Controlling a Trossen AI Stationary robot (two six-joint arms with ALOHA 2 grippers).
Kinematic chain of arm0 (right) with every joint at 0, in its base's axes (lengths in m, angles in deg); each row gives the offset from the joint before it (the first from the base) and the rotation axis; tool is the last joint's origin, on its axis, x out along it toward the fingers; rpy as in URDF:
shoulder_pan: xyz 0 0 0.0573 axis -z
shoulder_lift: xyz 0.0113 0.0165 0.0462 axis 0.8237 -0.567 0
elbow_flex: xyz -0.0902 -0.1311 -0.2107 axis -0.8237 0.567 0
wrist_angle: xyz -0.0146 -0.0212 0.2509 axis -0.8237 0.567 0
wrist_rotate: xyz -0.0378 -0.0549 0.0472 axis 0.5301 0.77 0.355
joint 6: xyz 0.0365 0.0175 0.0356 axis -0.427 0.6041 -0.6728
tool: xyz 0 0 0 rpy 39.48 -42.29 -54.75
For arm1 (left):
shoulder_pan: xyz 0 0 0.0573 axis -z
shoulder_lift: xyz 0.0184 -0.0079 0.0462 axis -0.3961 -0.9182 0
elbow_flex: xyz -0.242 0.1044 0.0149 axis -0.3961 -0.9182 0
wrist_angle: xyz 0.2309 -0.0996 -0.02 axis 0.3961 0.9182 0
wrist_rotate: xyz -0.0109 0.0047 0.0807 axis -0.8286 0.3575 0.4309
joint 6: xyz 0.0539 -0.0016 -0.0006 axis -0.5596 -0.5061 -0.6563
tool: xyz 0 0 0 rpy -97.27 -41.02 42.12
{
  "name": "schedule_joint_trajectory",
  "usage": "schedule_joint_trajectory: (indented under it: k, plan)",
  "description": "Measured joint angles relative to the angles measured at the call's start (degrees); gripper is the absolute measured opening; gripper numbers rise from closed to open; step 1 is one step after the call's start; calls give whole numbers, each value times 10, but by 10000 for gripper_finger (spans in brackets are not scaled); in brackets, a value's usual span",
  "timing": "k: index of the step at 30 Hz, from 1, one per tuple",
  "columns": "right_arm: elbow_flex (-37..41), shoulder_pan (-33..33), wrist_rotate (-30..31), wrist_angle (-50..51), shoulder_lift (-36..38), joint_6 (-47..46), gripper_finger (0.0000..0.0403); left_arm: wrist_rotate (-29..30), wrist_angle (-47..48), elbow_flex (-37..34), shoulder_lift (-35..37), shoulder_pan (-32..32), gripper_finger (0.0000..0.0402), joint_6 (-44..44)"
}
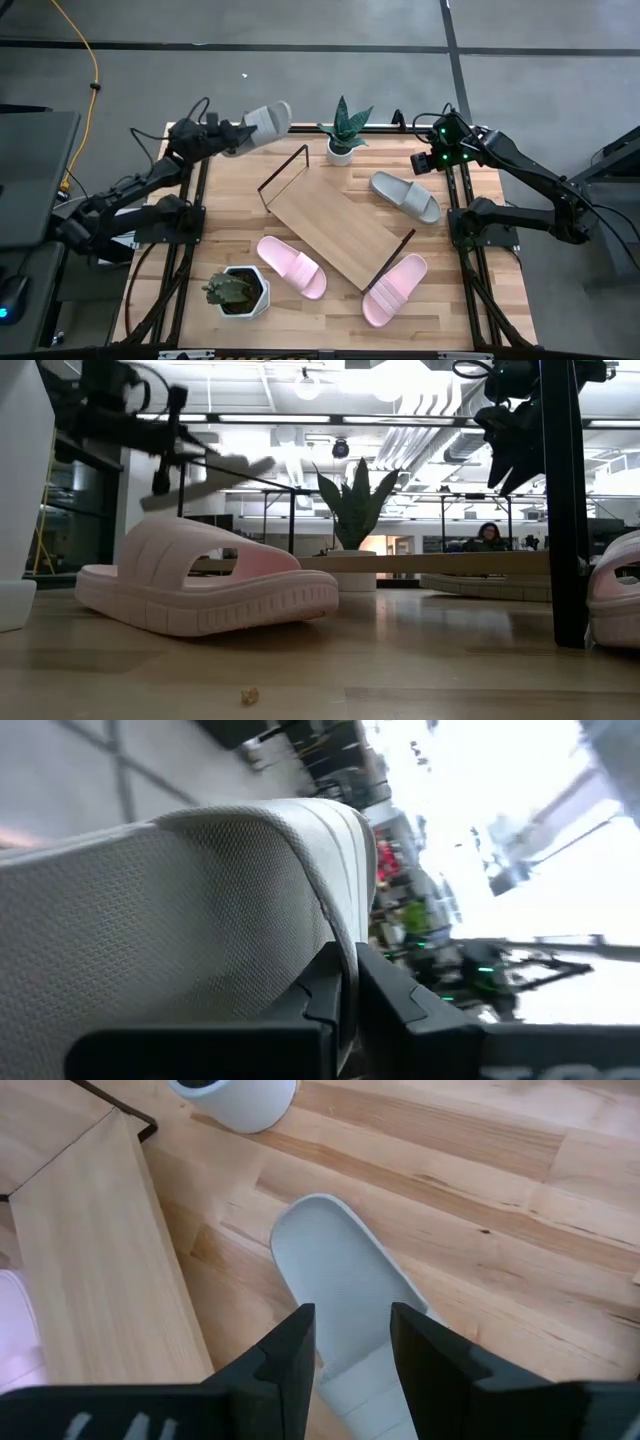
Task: Pick and place slides into the shelf
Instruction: Put the left gray slide on the shelf
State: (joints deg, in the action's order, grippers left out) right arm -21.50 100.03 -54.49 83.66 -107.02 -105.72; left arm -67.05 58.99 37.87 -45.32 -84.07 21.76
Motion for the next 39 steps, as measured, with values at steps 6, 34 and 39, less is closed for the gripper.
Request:
schedule_joint_trajectory:
  k: [6, 34, 39]
  plan:
    - [0, 0, -5, -23, 0, 0, 124, -27, 66, 83, 16, 0, 5, -15]
    - [0, -94, -225, -476, 10, -92, 124, 297, 273, 298, -31, 357, 11, -146]
    - [0, -132, -208, -500, 10, -108, 124, 327, 207, 298, -55, 409, 12, -146]
